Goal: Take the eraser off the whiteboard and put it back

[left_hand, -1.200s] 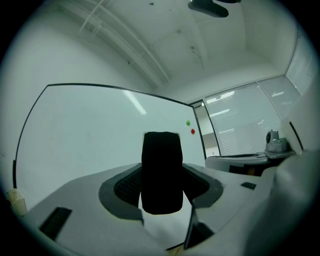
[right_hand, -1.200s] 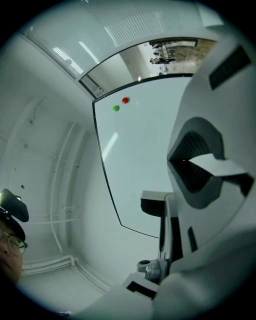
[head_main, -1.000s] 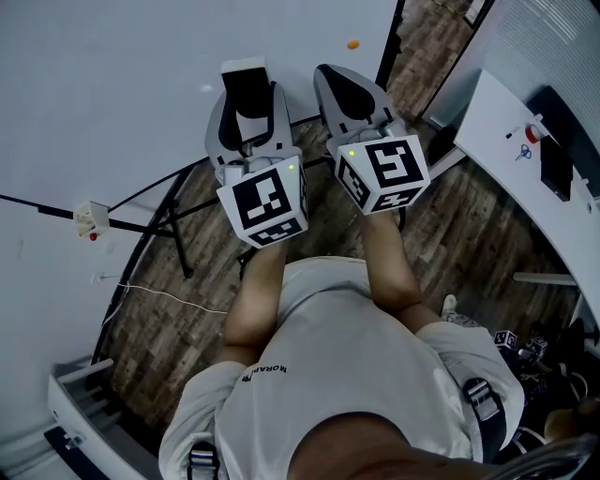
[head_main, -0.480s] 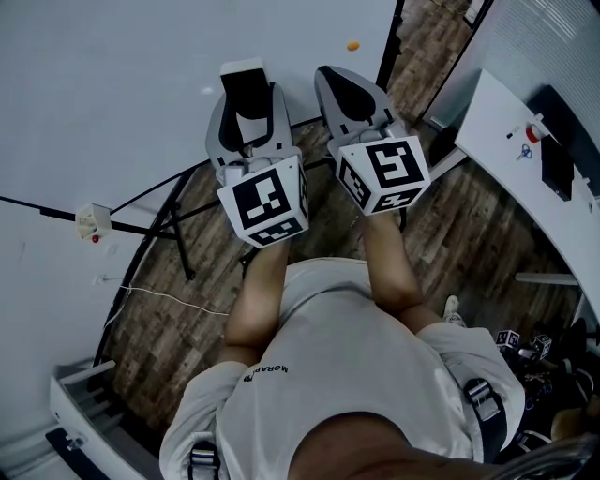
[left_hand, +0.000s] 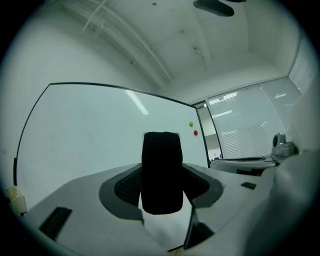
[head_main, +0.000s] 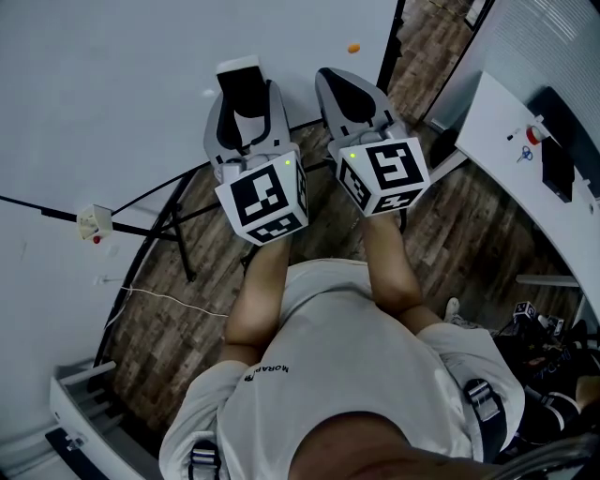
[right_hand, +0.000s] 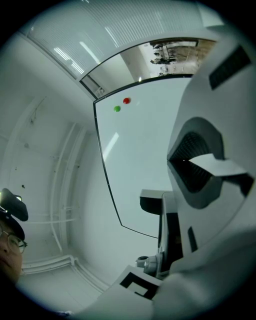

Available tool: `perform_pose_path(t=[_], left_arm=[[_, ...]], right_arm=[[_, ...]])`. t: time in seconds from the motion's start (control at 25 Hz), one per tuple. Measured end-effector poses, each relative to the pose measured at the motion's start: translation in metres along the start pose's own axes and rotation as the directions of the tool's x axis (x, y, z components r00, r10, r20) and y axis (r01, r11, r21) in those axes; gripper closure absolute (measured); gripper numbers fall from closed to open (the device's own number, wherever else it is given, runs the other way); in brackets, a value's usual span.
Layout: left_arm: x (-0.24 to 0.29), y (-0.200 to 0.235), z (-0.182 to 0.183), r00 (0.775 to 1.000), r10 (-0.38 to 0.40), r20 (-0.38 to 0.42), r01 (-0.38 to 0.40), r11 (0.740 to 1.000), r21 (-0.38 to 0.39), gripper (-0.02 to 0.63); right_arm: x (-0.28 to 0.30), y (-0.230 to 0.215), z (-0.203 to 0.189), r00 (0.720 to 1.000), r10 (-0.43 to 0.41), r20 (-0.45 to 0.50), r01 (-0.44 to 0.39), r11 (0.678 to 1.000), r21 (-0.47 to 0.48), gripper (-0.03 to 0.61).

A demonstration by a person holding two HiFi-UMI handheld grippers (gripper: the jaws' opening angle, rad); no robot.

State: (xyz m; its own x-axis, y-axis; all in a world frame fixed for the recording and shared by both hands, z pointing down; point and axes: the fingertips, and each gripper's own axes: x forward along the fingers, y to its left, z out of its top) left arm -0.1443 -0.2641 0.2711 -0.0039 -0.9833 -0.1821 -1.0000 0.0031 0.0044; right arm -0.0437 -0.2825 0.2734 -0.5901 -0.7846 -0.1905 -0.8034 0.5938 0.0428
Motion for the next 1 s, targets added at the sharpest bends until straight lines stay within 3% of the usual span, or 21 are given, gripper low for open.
perform_pose_path(t=[1.0], left_arm=[[0.024,0.019,0.022,0.997,0.066,0.049,-0.068,0.997,0.034,0.388]], right_arm=[[-0.003,0.000,0.001,1.000,0.001,0.001,-0.001,1.000,-0.002,0.566]])
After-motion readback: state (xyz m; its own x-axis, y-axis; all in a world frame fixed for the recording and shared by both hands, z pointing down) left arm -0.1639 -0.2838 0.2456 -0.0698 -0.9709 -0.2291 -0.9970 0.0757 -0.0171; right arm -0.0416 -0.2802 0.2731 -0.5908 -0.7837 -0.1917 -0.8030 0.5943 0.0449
